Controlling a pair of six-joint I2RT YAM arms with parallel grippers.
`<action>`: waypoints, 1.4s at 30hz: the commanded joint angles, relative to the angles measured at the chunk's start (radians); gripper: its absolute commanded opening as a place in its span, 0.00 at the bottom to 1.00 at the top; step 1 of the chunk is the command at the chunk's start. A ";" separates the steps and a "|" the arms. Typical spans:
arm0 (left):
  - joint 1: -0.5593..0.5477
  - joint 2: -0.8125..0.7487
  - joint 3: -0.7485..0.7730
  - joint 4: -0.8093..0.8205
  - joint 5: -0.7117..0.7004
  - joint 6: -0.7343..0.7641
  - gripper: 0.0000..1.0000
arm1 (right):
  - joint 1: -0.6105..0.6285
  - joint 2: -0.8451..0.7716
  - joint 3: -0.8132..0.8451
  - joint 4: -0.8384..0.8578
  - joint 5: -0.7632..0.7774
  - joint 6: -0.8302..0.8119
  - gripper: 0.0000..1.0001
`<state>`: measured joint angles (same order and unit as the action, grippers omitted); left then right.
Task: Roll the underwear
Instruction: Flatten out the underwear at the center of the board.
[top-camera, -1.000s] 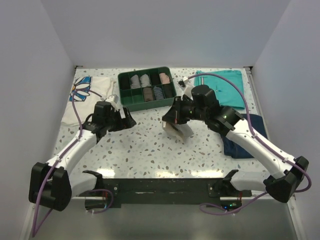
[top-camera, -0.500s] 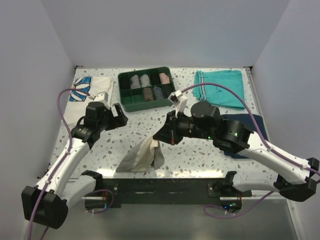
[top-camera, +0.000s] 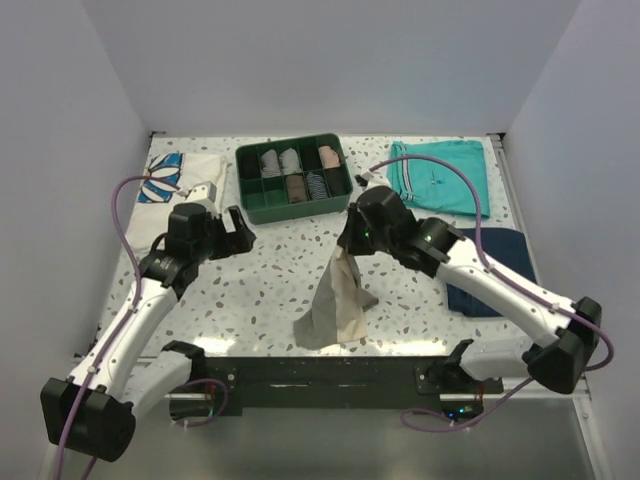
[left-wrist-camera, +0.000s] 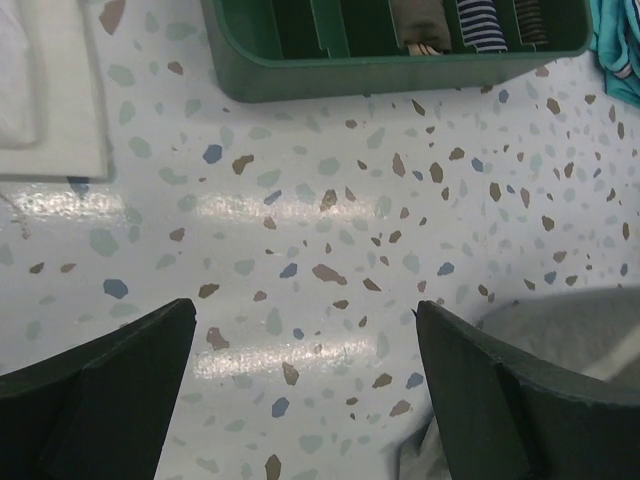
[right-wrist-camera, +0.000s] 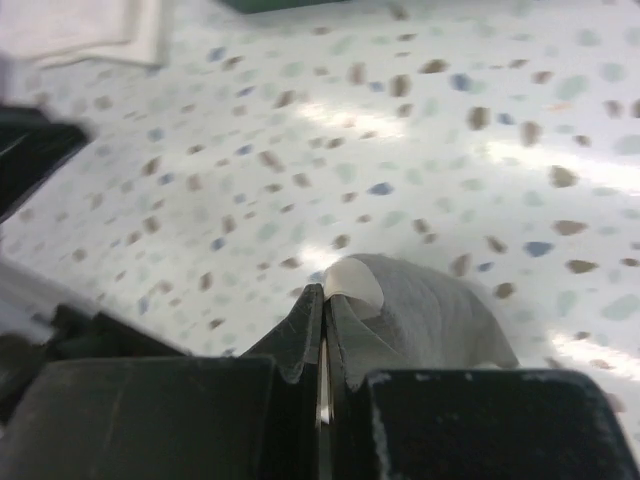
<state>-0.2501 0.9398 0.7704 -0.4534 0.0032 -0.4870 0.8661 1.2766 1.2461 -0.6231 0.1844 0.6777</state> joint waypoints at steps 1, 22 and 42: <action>-0.005 -0.006 -0.051 0.102 0.139 -0.002 0.94 | -0.150 0.125 -0.011 0.046 -0.085 -0.101 0.00; -0.943 0.471 0.193 0.098 -0.354 -0.001 0.92 | -0.341 0.314 0.024 0.056 -0.233 -0.176 0.00; -1.072 0.709 0.245 0.295 -0.154 0.159 0.62 | -0.426 0.303 -0.011 0.056 -0.304 -0.179 0.01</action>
<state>-1.3010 1.6176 1.0168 -0.2436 -0.2119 -0.3820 0.4503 1.5997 1.2392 -0.5827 -0.0898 0.5148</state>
